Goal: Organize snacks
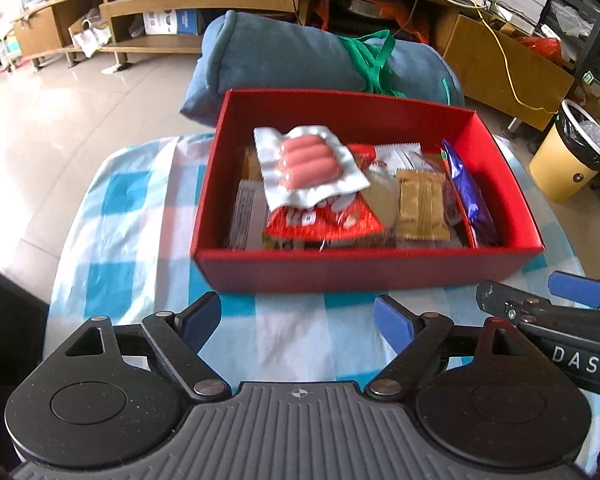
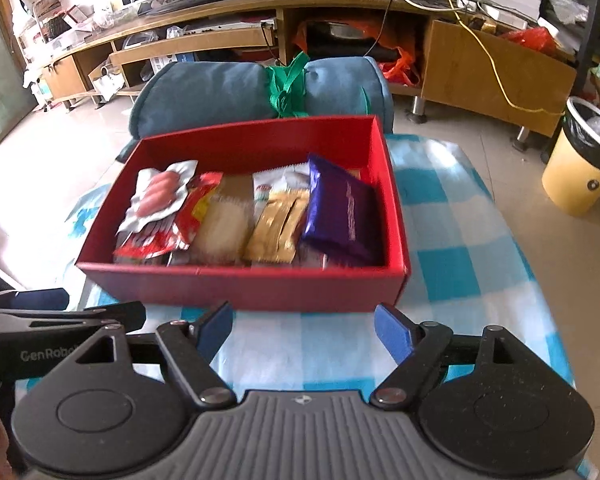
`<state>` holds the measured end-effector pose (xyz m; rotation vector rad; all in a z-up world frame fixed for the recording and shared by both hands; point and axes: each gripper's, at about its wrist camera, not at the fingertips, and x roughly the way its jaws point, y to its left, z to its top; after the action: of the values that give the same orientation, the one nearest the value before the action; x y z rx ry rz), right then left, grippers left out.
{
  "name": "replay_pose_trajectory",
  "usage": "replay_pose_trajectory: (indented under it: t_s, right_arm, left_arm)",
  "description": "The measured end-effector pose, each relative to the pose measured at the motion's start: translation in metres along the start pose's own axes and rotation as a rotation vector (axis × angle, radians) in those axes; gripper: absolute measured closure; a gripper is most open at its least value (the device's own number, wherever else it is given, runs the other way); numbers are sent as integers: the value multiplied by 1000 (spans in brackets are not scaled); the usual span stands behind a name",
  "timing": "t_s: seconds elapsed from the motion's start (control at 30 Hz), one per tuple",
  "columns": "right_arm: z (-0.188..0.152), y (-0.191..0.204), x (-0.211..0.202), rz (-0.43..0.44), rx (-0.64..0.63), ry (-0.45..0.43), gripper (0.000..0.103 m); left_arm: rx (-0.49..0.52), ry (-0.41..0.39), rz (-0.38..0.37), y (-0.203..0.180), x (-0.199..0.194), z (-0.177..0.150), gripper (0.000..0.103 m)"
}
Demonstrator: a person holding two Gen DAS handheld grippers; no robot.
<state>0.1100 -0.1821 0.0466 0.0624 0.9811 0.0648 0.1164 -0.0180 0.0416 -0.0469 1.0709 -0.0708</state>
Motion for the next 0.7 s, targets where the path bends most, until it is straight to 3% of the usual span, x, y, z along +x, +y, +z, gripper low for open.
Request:
replay_pose_trajectory:
  t_s: [0.7]
  right_arm:
    - [-61,4,-42,18,54,-5,27]
  left_arm:
    - [23,-10,-20,-1,-32,-59,12]
